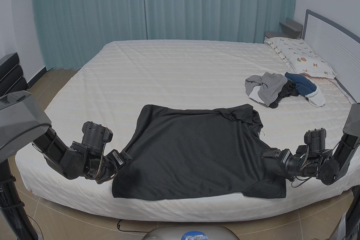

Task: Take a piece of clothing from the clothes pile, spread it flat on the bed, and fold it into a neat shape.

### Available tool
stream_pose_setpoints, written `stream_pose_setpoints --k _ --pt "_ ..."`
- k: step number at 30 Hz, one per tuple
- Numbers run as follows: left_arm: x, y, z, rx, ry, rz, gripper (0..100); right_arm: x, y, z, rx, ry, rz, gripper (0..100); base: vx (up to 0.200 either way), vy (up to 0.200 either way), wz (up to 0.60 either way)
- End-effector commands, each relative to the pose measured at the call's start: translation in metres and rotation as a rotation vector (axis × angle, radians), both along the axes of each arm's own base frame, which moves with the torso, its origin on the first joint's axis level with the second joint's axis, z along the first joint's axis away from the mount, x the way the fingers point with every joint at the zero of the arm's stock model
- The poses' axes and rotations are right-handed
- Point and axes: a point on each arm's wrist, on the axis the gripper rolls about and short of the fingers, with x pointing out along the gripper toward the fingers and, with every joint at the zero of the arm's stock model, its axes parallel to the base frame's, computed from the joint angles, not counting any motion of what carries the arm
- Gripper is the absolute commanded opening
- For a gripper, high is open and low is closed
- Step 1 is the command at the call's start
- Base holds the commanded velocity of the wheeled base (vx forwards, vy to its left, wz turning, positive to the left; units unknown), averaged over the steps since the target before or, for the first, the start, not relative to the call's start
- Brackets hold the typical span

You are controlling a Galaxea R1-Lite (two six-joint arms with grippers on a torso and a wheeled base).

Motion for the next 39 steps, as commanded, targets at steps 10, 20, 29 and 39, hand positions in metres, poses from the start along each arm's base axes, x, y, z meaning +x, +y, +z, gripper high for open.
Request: stream_pose_setpoints --k 10,20,29,39 --pt "-0.002 -0.007 0.005 -0.011 -0.019 -0.013 100 0.0 0.004 -0.006 -0.001 0.021 0.016 100 0.0 0.0 0.0" --pt "0.002 -0.006 0.015 -0.05 -0.052 0.017 100 -0.002 0.013 -0.006 -0.003 0.021 0.043 100 0.18 0.0 0.0" --pt "0.021 -0.001 0.026 -0.066 -0.107 0.048 100 -0.005 0.025 -0.006 0.059 -0.007 0.047 100 0.0 0.0 0.0" --pt "0.088 0.016 0.018 -0.053 -0.191 0.105 100 0.004 0.025 -0.018 0.087 -0.025 -0.002 100 0.0 0.0 0.0"
